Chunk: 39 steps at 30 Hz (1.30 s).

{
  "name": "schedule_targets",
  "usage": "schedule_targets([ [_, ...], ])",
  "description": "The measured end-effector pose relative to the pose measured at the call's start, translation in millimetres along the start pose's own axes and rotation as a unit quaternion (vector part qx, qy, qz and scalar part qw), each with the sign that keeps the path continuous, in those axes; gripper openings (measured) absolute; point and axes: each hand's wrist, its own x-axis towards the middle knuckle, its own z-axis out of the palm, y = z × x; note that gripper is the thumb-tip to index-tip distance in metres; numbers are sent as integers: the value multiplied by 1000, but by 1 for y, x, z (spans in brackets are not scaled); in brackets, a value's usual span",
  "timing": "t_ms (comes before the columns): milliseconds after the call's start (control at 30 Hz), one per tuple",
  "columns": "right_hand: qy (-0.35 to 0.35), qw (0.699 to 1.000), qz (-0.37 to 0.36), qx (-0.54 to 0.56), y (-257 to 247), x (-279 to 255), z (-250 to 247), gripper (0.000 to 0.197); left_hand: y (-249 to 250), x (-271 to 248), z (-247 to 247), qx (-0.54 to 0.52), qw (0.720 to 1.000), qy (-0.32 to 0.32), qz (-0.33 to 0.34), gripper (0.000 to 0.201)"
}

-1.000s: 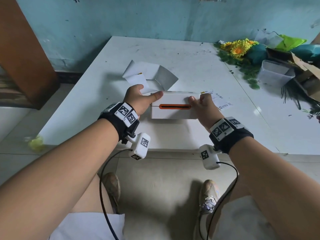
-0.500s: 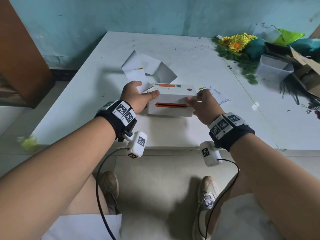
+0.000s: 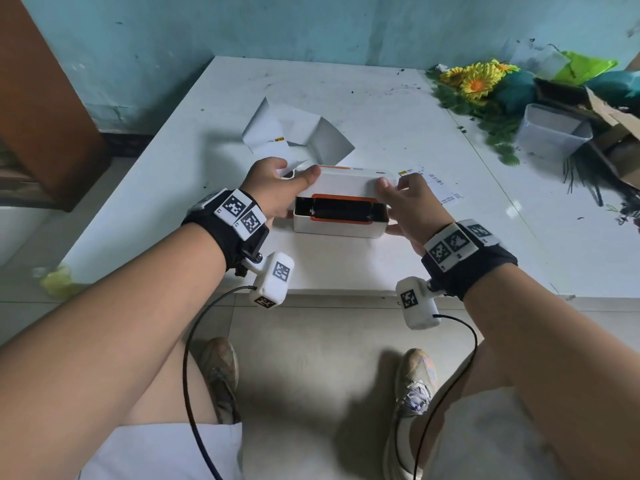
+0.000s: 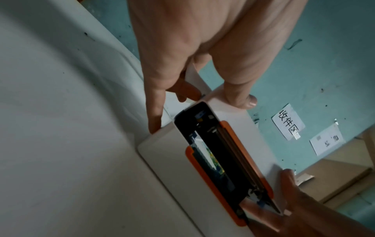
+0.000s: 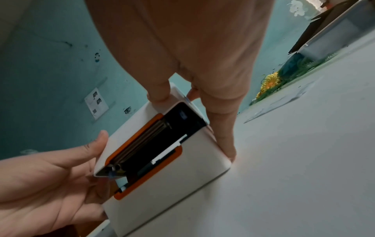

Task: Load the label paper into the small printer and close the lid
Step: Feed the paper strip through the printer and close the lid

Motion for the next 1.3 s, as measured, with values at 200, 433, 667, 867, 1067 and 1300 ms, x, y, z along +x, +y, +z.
schedule_targets([
  [200,16,1000,24,8,-11,11,2,64,11,2,0,-66,997,16,-34,99],
  [433,-17,997,67,43,-19,32,0,70,17,16,-4,-119,990,4,-72,39],
  [667,-108,982,125,93,-33,50,-7,52,16,39,0,-141,988,5,-71,69],
  [867,-96,984,106,107,-33,62,-3,40,-3,71,2,-156,983,13,-93,54],
  [1067,-102,985,77,112,-31,68,2,45,-4,74,19,-171,978,-83,-90,68],
  [1300,-129,969,77,196,-29,72,6,48,5,64,30,-191,969,-143,-66,79],
])
